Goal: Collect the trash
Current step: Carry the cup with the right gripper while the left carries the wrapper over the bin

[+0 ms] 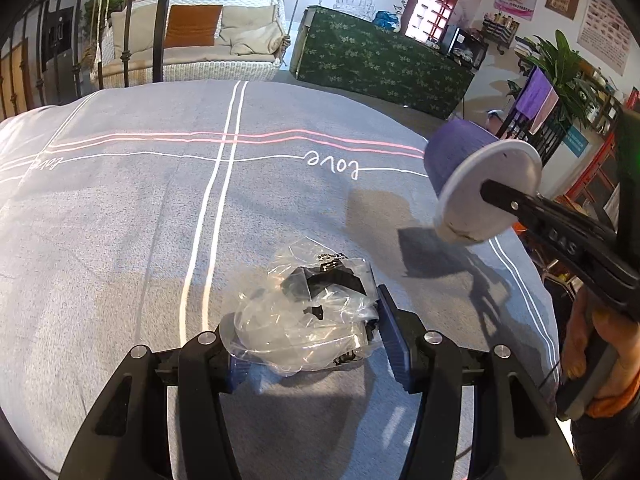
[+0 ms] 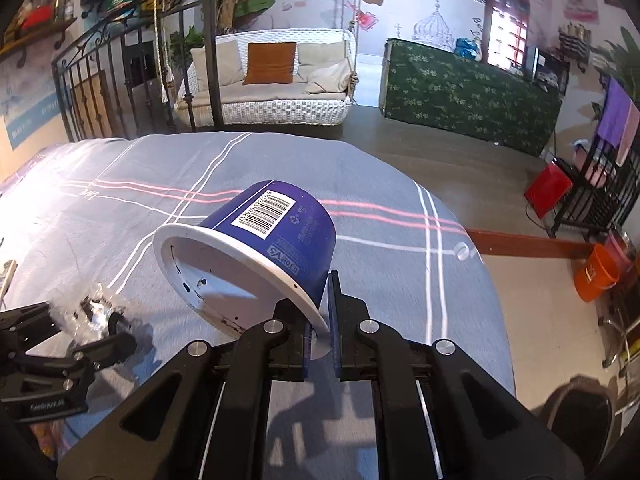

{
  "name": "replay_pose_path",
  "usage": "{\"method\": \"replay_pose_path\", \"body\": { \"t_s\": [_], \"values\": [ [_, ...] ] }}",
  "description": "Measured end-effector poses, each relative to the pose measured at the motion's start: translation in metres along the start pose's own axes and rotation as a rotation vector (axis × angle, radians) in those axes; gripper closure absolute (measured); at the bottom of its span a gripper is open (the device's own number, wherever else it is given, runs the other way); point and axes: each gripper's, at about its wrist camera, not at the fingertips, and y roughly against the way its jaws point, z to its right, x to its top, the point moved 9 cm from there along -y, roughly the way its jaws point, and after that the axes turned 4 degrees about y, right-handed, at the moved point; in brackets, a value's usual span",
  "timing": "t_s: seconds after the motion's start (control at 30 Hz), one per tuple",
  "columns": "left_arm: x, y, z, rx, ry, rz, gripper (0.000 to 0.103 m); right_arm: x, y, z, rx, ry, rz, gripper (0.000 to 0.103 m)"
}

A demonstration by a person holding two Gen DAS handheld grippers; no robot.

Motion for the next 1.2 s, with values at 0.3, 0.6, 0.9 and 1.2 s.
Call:
{"method": "replay_pose_path", "body": {
  "t_s": [0.3, 0.6, 0.9, 1.2],
  "values": [
    [-0.006, 0.001, 0.014, -0.026, -0.018, -0.006, 0.049, -0.029, 0.033, 0.014, -0.031, -0.026, 0.023, 0.095],
    [-0.020, -0.001, 0.045, -0.071, -0.062, -0.019, 0.049, -0.062, 0.066, 0.047, -0.082, -0.118, 0.029, 0.095],
    [-0.034, 0.003, 0.094, -0.143, -0.140, -0.021, 0.049, -0.102, 0.101, 0.093, -0.151, -0.234, 0.030, 0.095],
    [-0.056, 0.001, 0.163, -0.255, -0.254, -0.049, 0.049, -0.160, 0.137, 0.155, -0.287, -0.356, -0.005, 0.095]
  ]
}}
